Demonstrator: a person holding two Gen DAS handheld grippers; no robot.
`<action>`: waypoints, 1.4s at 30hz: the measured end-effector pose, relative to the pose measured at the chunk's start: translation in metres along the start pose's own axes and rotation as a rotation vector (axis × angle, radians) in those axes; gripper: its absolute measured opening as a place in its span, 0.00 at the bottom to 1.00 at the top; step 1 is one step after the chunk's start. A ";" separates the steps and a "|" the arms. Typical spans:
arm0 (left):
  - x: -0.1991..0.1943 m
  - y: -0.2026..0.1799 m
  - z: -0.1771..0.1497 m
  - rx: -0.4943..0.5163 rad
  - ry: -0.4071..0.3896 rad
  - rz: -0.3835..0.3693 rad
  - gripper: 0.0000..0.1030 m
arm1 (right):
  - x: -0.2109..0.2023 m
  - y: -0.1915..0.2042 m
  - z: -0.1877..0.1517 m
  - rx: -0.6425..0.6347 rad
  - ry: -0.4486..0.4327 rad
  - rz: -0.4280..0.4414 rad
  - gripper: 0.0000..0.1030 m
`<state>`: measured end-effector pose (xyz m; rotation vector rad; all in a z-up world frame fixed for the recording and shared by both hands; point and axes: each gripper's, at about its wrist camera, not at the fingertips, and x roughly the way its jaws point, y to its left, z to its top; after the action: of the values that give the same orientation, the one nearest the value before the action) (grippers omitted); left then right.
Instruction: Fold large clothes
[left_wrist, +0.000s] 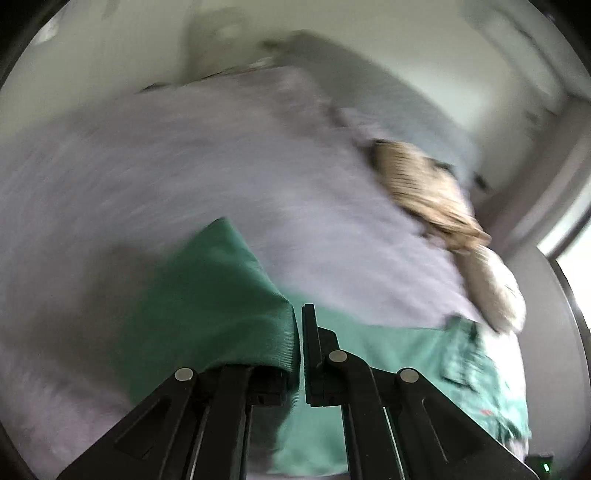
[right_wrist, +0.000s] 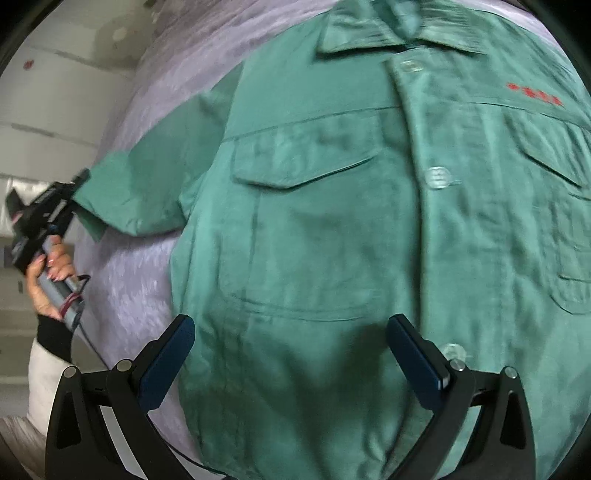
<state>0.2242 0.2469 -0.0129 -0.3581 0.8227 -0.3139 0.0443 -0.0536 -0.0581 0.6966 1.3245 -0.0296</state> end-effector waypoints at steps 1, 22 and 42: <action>0.001 -0.030 0.002 0.051 0.000 -0.043 0.07 | -0.005 -0.006 0.001 0.011 -0.015 0.004 1.00; 0.119 -0.311 -0.207 0.711 0.447 -0.071 0.75 | -0.086 -0.181 0.010 0.274 -0.209 -0.089 1.00; 0.095 -0.084 -0.148 0.107 0.471 0.131 0.75 | 0.062 0.044 0.132 -0.415 -0.160 -0.291 1.00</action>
<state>0.1625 0.1056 -0.1320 -0.1275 1.2804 -0.3228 0.1940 -0.0592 -0.0843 0.1445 1.2179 -0.0426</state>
